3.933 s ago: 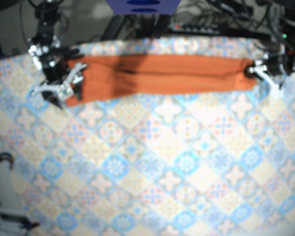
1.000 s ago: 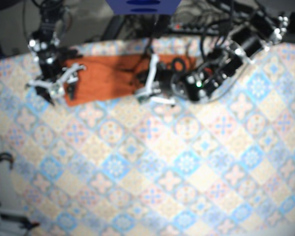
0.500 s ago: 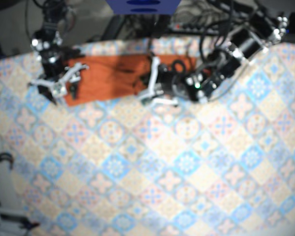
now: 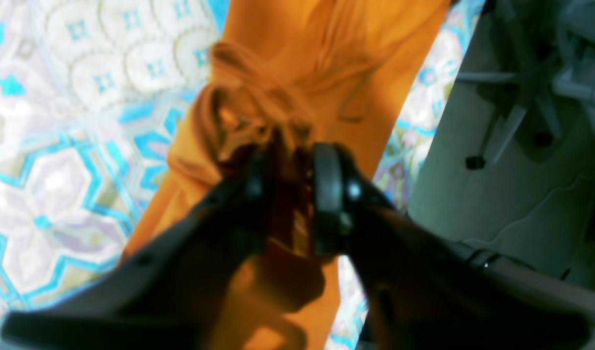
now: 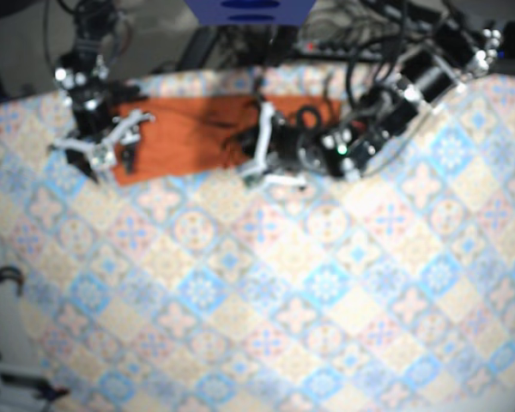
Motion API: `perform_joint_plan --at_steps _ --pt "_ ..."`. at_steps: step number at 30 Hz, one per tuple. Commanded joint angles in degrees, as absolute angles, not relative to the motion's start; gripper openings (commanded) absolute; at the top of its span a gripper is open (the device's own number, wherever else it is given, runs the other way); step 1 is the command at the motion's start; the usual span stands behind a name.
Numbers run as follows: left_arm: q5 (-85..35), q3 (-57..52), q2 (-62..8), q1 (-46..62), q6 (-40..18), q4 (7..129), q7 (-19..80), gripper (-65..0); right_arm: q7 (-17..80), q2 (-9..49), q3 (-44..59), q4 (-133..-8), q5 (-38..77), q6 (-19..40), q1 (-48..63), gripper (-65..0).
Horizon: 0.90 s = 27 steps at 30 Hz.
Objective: Fold the T-shirt properly
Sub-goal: 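Lay the folded end onto the strip's middle with the left gripper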
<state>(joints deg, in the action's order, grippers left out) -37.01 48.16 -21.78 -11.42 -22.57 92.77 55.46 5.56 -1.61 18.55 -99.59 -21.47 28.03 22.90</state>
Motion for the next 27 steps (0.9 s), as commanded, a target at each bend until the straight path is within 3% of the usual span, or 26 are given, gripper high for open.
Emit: perform_joint_plan --at_steps 1,17,21,27 --pt "-37.6 47.7 -21.8 -12.4 -22.7 93.6 54.5 -43.4 4.1 -1.3 18.7 -100.5 -20.9 27.6 22.7 -31.2" --pt "-37.9 47.5 -21.1 -12.4 -22.7 94.1 48.2 -10.4 4.1 -1.2 18.7 -100.4 -20.9 27.6 22.6 -31.1" --pt "-37.9 47.5 -21.2 -12.4 -22.7 97.3 48.2 -6.6 4.1 -1.2 18.7 -100.4 -20.9 27.6 22.6 -31.1" --pt "-37.9 46.8 -23.0 -12.3 -22.7 101.7 45.8 -6.3 4.1 -1.2 18.7 -100.4 -20.7 27.6 22.5 -31.1"
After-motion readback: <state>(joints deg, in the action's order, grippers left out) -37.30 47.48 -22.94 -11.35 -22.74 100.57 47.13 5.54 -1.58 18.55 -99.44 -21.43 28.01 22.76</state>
